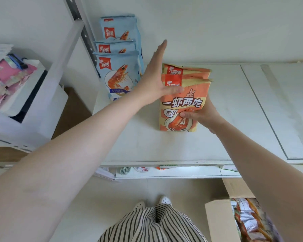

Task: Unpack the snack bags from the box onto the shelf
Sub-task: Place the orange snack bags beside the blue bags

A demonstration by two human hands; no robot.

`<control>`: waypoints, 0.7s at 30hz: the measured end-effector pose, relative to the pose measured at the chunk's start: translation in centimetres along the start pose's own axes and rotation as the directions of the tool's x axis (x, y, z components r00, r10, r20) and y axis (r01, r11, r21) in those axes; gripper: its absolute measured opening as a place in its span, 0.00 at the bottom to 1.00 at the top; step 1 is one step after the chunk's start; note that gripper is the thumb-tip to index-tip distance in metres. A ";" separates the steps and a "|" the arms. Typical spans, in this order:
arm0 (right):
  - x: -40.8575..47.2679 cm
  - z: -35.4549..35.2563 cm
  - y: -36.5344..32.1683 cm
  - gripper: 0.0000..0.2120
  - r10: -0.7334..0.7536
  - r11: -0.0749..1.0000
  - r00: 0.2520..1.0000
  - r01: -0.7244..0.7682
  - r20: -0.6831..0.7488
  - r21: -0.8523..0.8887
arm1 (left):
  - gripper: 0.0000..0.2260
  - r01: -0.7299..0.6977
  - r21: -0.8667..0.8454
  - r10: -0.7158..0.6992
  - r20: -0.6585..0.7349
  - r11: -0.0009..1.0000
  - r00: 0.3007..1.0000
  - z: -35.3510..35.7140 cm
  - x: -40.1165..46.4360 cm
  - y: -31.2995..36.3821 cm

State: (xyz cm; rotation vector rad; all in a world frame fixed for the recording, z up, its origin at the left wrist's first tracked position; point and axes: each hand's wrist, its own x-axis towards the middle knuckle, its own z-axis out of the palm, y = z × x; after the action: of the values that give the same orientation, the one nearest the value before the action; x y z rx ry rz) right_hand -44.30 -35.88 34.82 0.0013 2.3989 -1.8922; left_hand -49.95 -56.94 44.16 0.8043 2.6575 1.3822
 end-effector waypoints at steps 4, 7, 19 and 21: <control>-0.5 0.4 -0.6 0.45 0.028 0.997 0.998 -0.023 -0.061 0.076 | 0.61 -0.172 0.531 -0.025 0.343 0.830 0.939 -1.1 4.3 1.6; -2.1 2.0 0.2 0.52 0.037 0.987 0.979 -0.005 -0.199 0.161 | 0.61 -0.270 0.674 -0.038 0.405 0.688 0.914 -0.7 5.4 1.7; 0.6 3.9 3.7 0.53 -0.030 0.989 0.960 0.069 -0.279 0.130 | 0.47 -0.302 0.722 -0.064 0.432 0.623 0.900 -1.1 8.8 1.1; 2.1 3.6 3.8 0.55 -0.061 0.991 0.961 0.091 -0.271 0.100 | 0.45 -0.272 0.714 -0.084 0.420 0.646 0.904 -1.3 9.9 0.5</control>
State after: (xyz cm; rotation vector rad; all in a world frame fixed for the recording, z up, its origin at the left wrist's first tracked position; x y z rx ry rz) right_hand -45.94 -38.55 30.16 0.1863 2.4852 -2.1872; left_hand -58.63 -53.12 47.23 1.1370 2.7810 -0.0571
